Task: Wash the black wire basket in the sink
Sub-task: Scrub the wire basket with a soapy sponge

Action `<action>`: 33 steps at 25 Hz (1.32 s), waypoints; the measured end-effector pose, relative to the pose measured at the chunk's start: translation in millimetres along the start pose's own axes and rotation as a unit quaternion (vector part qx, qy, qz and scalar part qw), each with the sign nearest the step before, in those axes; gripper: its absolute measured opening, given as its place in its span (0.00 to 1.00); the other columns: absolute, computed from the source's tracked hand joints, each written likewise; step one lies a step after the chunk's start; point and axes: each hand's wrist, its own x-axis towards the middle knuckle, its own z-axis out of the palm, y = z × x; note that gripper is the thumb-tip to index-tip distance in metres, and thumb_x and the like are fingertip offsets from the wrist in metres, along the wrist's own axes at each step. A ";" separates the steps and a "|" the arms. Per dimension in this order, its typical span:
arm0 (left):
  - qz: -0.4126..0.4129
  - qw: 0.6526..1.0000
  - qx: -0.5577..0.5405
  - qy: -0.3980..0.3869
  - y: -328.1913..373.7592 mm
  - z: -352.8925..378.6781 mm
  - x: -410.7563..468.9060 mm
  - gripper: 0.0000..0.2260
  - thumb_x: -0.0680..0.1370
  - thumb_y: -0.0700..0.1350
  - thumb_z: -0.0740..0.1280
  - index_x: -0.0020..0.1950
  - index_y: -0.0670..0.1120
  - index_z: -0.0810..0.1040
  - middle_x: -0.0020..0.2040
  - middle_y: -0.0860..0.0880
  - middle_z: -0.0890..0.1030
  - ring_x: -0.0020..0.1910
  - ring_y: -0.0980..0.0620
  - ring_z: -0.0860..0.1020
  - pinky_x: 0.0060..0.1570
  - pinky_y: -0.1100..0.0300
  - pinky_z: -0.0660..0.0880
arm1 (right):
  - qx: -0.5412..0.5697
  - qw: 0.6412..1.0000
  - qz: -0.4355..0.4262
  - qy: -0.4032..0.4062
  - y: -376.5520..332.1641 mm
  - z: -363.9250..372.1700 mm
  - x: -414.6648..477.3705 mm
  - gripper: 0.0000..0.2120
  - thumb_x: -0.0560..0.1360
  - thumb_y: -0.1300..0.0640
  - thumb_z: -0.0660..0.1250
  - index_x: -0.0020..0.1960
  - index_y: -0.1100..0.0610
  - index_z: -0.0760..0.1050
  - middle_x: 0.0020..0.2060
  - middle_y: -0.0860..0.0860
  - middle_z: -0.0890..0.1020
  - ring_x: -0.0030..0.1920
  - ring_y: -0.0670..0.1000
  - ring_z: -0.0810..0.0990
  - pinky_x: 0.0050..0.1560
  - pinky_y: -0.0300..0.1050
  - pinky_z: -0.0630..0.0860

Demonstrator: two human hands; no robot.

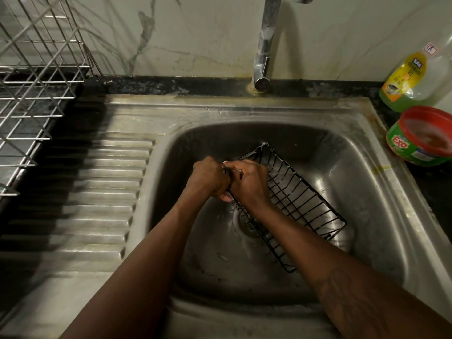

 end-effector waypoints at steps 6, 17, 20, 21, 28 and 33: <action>-0.022 0.997 -0.074 -0.002 -4.8 8.0 6.3 0.16 0.73 0.40 0.73 0.61 0.45 0.79 0.47 0.43 0.86 0.46 0.44 0.85 0.49 0.49 0.83 | 0.176 0.946 0.261 0.081 4.8 14.8 -4.4 0.08 0.76 0.66 0.70 0.48 0.53 0.80 0.41 0.50 0.85 0.42 0.46 0.84 0.38 0.38 0.80; 0.005 1.000 0.004 -0.003 -5.4 6.2 5.1 0.21 0.70 0.42 0.76 0.63 0.51 0.81 0.61 0.46 0.82 0.56 0.44 0.82 0.57 0.53 0.81 | -0.059 0.977 0.188 0.079 46.5 1.7 -3.5 0.09 0.79 0.63 0.65 0.54 0.60 0.85 0.42 0.53 0.84 0.42 0.49 0.81 0.42 0.29 0.70; 0.008 0.998 0.052 -0.033 -0.2 0.8 2.1 0.34 0.66 0.49 0.82 0.71 0.49 0.76 0.66 0.56 0.79 0.64 0.53 0.77 0.61 0.66 0.71 | -0.129 0.975 0.178 0.012 47.8 0.7 -0.2 0.09 0.78 0.66 0.64 0.50 0.61 0.84 0.41 0.56 0.82 0.40 0.49 0.77 0.35 0.25 0.62; 0.002 0.998 0.049 -0.037 0.4 -0.4 3.2 0.35 0.66 0.49 0.82 0.71 0.49 0.75 0.66 0.56 0.80 0.64 0.54 0.77 0.61 0.66 0.71 | -0.143 0.972 0.186 -0.021 44.7 1.9 0.5 0.08 0.77 0.67 0.65 0.47 0.60 0.83 0.41 0.55 0.81 0.40 0.49 0.76 0.33 0.27 0.61; 0.024 0.999 0.022 -0.022 0.7 -3.4 -2.9 0.20 0.73 0.43 0.77 0.64 0.51 0.80 0.53 0.50 0.85 0.44 0.59 0.81 0.31 0.73 0.75 | 0.365 0.732 0.571 -0.068 1.3 6.5 18.3 0.09 0.79 0.69 0.60 0.48 0.60 0.78 0.37 0.54 0.79 0.33 0.47 0.77 0.36 0.41 0.80; -0.008 0.999 -0.015 -0.036 3.3 -2.1 -2.8 0.24 0.75 0.39 0.73 0.71 0.48 0.74 0.45 0.49 0.87 0.46 0.53 0.86 0.46 0.62 0.82 | 0.587 0.501 0.630 0.085 5.4 -17.2 31.1 0.10 0.79 0.75 0.54 0.49 0.69 0.74 0.45 0.61 0.74 0.37 0.48 0.74 0.29 0.34 0.78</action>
